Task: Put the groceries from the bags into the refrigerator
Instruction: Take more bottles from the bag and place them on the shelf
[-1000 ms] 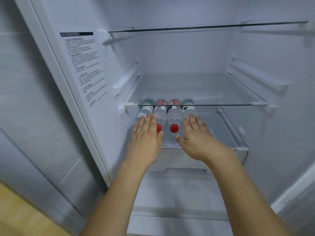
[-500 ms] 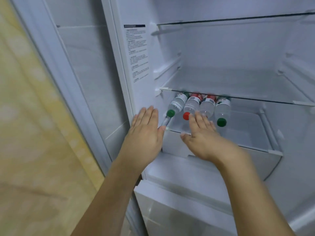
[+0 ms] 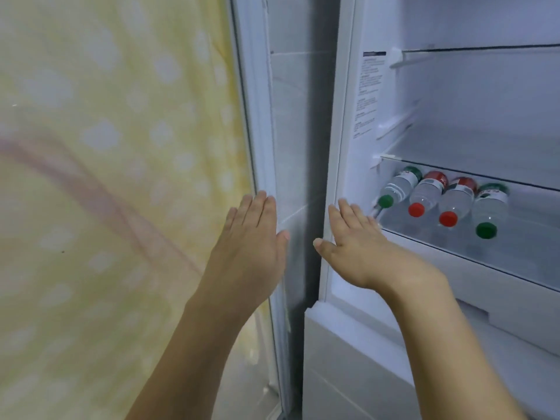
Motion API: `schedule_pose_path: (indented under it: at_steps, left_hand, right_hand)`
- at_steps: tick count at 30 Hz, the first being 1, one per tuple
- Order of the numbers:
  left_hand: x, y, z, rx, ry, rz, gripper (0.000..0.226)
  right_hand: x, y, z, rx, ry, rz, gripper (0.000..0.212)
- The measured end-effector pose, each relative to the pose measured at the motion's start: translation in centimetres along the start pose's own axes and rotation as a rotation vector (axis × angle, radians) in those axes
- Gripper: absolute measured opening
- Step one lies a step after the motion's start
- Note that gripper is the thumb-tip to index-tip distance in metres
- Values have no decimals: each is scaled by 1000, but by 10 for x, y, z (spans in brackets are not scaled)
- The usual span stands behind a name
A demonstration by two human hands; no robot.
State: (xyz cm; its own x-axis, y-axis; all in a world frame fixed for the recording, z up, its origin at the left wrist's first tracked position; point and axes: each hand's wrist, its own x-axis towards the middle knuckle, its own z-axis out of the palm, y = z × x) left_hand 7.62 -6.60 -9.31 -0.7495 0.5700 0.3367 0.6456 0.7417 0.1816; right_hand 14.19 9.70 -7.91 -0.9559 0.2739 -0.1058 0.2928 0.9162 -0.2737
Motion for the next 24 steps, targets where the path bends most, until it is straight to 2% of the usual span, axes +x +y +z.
schedule_pose_path:
  at_steps: [11,24]
  left_hand:
    - [-70,-41,-39,113,-7,-287,63]
    - [-144,-74,-68,187,58,-603,62]
  right_hand:
    - [5,-82,19,-47,-45,-305,68]
    - [-11,-150,50,-97,-128,-559,69]
